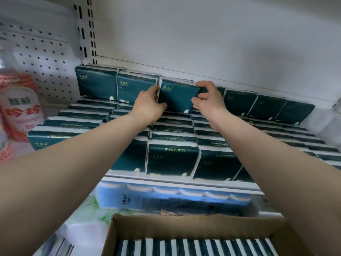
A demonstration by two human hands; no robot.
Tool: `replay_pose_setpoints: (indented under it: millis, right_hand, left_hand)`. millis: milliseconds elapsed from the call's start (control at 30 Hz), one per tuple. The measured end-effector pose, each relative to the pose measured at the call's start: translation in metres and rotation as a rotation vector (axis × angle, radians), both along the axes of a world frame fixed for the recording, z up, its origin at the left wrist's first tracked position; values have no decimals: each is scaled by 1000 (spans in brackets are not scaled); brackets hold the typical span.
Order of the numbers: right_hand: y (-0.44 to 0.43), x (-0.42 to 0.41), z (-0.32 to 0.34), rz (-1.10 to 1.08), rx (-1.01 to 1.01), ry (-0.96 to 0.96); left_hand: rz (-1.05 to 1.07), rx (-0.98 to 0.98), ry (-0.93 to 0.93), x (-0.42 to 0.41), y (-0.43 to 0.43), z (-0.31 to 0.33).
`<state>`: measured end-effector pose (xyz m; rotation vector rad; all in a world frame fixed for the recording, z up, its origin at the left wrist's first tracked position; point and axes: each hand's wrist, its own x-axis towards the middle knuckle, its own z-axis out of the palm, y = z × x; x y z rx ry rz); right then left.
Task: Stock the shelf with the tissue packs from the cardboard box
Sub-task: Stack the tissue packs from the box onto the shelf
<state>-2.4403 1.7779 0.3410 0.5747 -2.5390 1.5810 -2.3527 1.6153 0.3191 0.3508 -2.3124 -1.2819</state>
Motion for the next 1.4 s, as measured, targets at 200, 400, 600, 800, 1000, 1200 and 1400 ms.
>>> replay_pose_setpoints:
  millis: [200,400,600,800,1000,1200,1400]
  right_hand:
    - [-8,-10,-10,19,28,41]
    - [-10,-16,-11,74,102,15]
    - [-5,-13,-10,87,100,-1]
    - [11,6,1,30,70,36]
    - [35,40,12,43,22,79]
    - [62,86,11,82,2,124]
    - [90,134,-16,113,-61,79]
  left_hand:
    - [0,-40,-44,-12,-1,-3]
    - [-5,-71,-79,-17,1,-6]
    - [8,-38,-85,-15,2,-1]
    - [-41,-15,-10,3,17,10]
    - [-63,-30,101,32,40,27]
    - [-130,46,178,69,65,27]
    - [-229,138,162,112,90,3]
